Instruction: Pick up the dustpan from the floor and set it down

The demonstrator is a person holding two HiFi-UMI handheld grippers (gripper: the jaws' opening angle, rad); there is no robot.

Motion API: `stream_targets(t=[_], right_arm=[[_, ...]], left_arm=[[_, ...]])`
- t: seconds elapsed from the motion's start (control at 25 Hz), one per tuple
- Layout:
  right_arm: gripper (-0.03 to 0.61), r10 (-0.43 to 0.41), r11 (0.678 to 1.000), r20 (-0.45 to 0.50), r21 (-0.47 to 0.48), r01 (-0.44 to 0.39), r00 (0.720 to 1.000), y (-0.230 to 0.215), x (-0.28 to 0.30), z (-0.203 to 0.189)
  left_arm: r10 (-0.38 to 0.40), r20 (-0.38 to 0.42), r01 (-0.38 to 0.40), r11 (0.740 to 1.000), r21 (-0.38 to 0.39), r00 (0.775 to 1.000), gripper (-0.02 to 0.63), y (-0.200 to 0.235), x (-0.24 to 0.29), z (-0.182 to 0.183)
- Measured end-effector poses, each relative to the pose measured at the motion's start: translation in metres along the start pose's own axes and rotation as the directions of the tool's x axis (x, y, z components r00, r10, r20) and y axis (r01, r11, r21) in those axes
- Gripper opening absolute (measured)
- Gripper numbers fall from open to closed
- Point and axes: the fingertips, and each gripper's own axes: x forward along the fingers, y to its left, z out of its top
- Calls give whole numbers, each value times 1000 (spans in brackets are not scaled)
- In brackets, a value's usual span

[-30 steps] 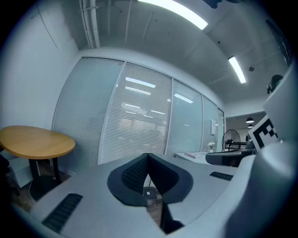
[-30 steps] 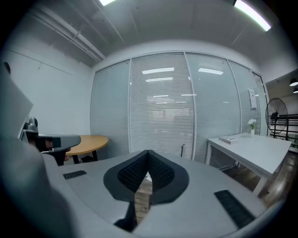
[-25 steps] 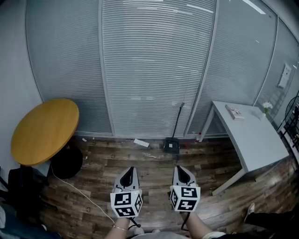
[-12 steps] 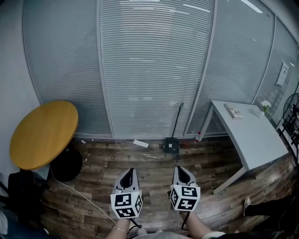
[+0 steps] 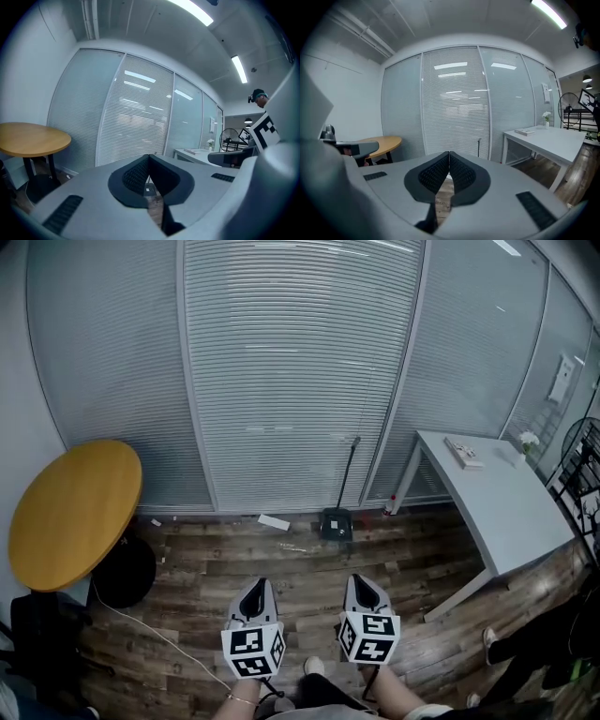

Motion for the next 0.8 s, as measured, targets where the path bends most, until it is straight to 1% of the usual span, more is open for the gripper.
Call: stream_targets(t=[0.12, 0.24, 0.4, 0.6, 0.8], right_arm=[[32, -15, 1000, -4, 11, 15, 1000, -14, 15, -2], [32, -25, 999, -3, 29, 25, 1000, -35, 40, 2], [32, -25, 999, 2, 38, 25, 1000, -59, 83, 17], [32, -11, 999, 8, 33, 11, 1000, -79, 135, 42], [32, -4, 999, 11, 43, 3, 1000, -101, 175, 56]], left_arm=[[-2, -14, 2, 1000, -2, 1000, 18, -1, 22, -5], [3, -15, -3, 1000, 6, 1000, 17, -5, 53, -2], [5, -8, -5, 1000, 22, 1000, 18, -9, 101, 8], [12, 7, -12, 999, 31, 1000, 17, -15, 159, 29], [20, 3, -20, 999, 41, 1000, 18, -18, 204, 35]])
